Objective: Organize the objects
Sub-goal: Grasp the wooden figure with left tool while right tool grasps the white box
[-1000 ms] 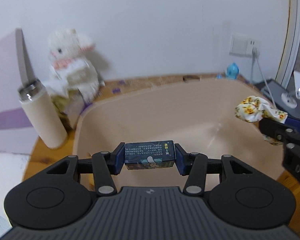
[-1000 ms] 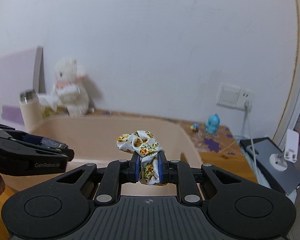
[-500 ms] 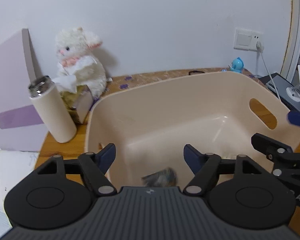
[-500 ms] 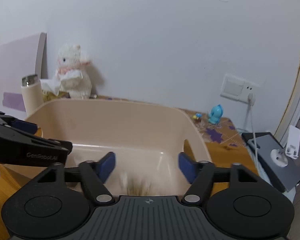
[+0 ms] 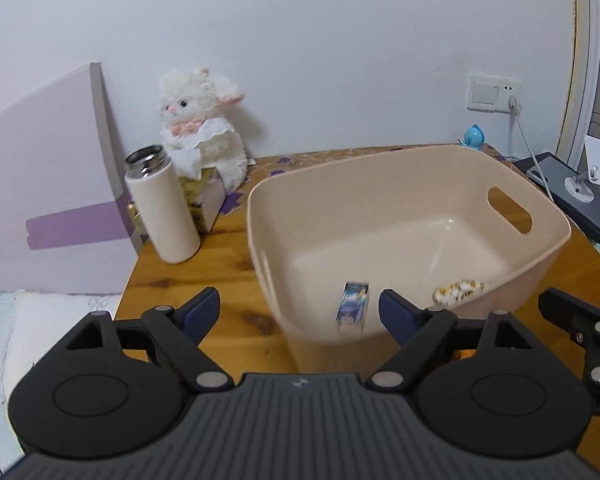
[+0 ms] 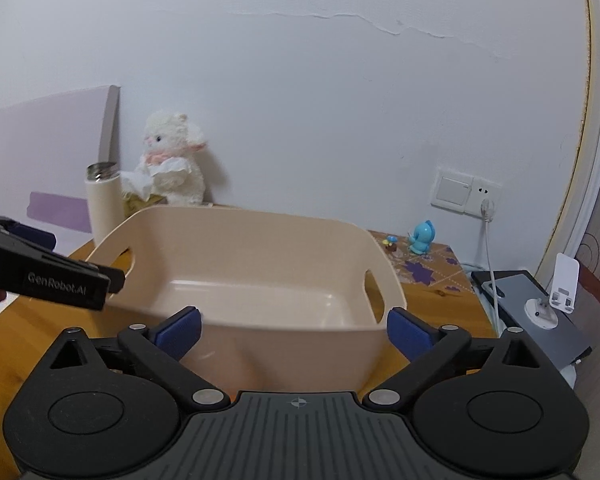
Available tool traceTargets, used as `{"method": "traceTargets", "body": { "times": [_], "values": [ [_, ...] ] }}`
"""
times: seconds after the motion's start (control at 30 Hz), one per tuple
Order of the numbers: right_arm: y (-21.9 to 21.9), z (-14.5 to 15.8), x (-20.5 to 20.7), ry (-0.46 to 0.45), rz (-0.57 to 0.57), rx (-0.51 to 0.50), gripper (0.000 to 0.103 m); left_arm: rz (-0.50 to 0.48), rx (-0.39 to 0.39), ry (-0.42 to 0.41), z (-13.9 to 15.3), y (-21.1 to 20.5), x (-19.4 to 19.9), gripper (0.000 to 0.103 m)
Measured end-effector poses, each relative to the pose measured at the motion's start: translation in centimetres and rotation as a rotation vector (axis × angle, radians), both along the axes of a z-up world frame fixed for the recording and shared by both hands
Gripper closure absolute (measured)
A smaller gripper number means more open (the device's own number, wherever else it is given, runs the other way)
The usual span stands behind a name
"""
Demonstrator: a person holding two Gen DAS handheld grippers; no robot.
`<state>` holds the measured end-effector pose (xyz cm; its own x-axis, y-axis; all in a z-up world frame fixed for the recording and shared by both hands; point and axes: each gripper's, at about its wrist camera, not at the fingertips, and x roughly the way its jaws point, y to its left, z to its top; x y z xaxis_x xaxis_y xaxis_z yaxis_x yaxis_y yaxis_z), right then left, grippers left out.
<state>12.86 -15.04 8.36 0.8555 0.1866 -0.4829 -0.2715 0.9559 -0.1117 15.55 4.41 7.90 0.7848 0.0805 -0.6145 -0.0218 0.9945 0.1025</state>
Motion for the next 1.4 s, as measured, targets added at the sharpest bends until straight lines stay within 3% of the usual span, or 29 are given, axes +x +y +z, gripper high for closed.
{"method": "traceTargets", "body": {
  "times": [0.47,0.93,1.3,1.4],
  "values": [
    [1.6,-5.5,-3.9,0.14,0.047,-0.01,0.001,0.009,-0.009,0.09,-4.4,2.0,-5.1,0.016],
    [3.4,-9.9,-2.8,0.252,0.053,0.028,0.002,0.039,-0.031,0.196,-9.0,3.2,-5.7,0.016],
    [1.2,-10.5,-2.0,0.28,-0.021,0.034,0.003,-0.008,-0.07,0.218,-9.8,1.8,-5.3,0.016],
    [-0.1,-10.6,-2.0,0.289,-0.046,0.02,0.004,-0.021,-0.044,0.212,-10.0,1.1,-5.3,0.016]
  ]
}}
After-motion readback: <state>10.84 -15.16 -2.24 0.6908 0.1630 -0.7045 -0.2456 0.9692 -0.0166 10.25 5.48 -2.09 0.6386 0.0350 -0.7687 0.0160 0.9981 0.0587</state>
